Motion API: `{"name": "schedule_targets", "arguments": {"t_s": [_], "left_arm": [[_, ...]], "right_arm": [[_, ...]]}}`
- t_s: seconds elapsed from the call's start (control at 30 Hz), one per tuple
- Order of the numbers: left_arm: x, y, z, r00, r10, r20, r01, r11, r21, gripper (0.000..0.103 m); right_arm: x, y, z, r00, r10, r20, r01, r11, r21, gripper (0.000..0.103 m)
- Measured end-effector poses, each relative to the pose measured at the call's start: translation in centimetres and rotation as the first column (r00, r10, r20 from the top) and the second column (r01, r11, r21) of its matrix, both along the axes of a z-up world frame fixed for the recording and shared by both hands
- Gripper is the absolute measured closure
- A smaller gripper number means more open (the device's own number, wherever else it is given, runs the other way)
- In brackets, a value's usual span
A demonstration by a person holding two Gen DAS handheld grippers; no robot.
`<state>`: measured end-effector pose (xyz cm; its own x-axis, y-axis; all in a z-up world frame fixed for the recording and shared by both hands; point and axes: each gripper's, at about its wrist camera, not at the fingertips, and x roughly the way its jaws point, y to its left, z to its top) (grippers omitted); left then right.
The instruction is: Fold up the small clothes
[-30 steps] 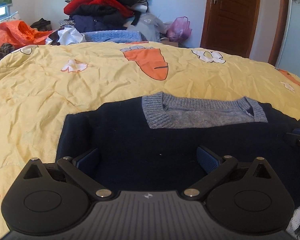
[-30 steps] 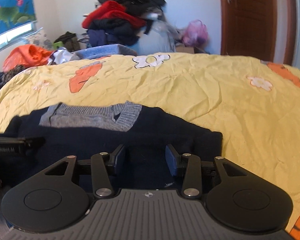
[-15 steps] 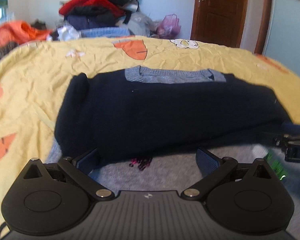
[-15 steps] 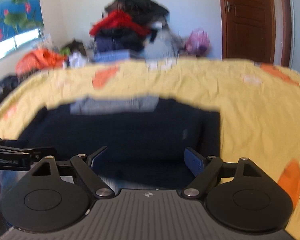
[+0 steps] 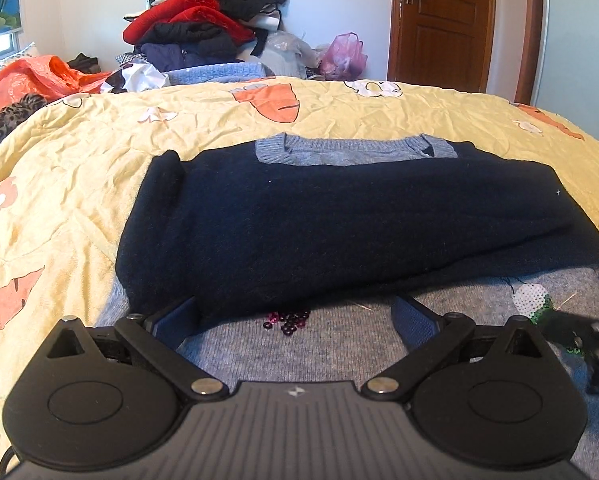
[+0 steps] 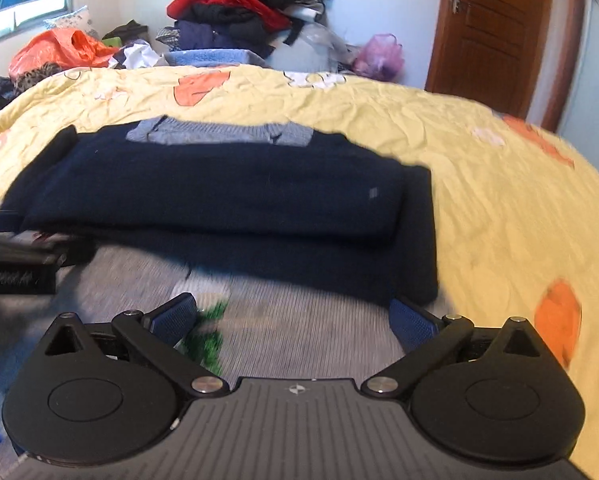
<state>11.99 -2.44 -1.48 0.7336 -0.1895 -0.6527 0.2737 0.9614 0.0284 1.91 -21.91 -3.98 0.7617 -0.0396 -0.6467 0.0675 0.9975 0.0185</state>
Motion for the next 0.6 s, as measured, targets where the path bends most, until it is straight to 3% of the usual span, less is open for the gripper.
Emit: {"name": "schedule_targets", "arguments": {"t_s": [0.2,0.33,0.43,0.5,0.6], "left_arm": [[-0.5,0.1,0.4,1.0,0.018,-0.013,-0.018,1.0,0.011,0.0],[-3.1,1.2,1.1,0.998,0.0,-0.058,-0.004,0.997,-0.077,0.0],[-4.5,1.3,0.7,0.998,0.009,-0.062,-0.013,0.998,-0.054,0.0],[-5.4,1.2,-0.2,1.0,0.012,-0.013,-0.012,1.0,-0.022,0.0],[-5.2,1.0,-0.2,1.0,0.02,-0.016,-0.02,0.999,-0.025,0.0]], "right_arm": [[0.0,-0.1,-0.1,1.0,0.0,0.007,0.0,1.0,-0.005,0.0],[0.0,-0.2,-0.1,1.0,0.001,0.008,-0.001,1.0,0.0,0.0],[-0.1,-0.2,-0.1,1.0,0.0,0.009,0.0,1.0,-0.001,0.0],[0.0,-0.2,-0.1,1.0,0.001,0.009,-0.001,1.0,0.0,0.0],[-0.1,-0.2,-0.1,1.0,0.0,0.009,0.0,1.0,-0.001,0.0]]}}
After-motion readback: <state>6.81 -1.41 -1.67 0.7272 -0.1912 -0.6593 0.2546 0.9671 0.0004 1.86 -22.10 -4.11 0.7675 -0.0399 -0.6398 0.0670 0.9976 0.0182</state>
